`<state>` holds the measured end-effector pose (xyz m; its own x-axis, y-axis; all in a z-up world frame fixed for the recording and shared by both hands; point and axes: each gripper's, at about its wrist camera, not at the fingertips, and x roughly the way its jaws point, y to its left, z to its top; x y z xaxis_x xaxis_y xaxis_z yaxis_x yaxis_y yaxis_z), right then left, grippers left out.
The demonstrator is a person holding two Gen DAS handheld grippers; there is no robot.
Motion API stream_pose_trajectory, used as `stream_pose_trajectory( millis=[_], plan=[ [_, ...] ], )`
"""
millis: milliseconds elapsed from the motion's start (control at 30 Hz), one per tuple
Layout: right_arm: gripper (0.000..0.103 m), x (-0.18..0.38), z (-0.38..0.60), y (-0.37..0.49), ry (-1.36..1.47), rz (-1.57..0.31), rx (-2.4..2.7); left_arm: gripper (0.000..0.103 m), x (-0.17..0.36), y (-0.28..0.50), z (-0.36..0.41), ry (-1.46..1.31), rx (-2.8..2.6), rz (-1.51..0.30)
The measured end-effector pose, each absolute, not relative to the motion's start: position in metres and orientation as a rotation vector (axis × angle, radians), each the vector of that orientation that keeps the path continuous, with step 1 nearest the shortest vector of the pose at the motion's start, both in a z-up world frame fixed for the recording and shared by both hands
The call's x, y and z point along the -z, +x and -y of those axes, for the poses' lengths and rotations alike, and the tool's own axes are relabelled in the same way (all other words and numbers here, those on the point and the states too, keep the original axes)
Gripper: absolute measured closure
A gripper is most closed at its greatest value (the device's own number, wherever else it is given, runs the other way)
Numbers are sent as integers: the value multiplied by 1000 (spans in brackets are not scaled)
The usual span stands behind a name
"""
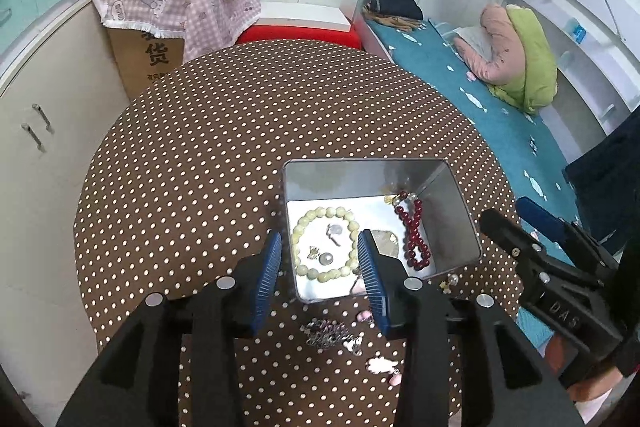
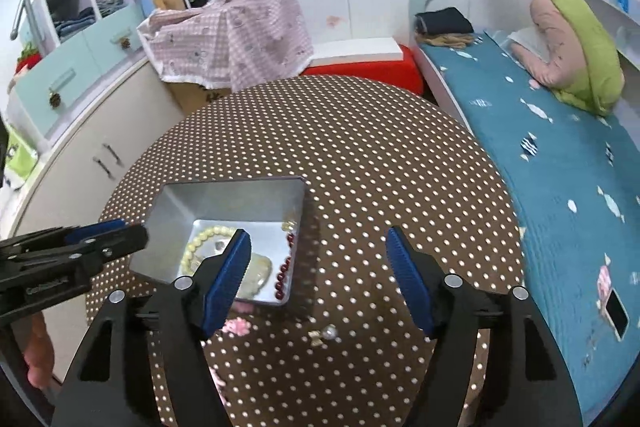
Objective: Organize jewelry
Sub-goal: 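Carry the pendant and pearl charm over the tray and open both tools, then move both open tools back toward the remaining charms on the table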
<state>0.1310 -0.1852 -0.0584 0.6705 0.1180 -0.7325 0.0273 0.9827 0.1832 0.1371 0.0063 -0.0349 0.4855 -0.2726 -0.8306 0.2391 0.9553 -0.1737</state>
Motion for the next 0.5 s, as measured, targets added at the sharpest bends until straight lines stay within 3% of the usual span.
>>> stream_pose_trajectory(
  millis=[500],
  plan=[
    [32,101,213,88,252,-934,-23,51,58,107,-40,-37,250,-1072]
  ],
)
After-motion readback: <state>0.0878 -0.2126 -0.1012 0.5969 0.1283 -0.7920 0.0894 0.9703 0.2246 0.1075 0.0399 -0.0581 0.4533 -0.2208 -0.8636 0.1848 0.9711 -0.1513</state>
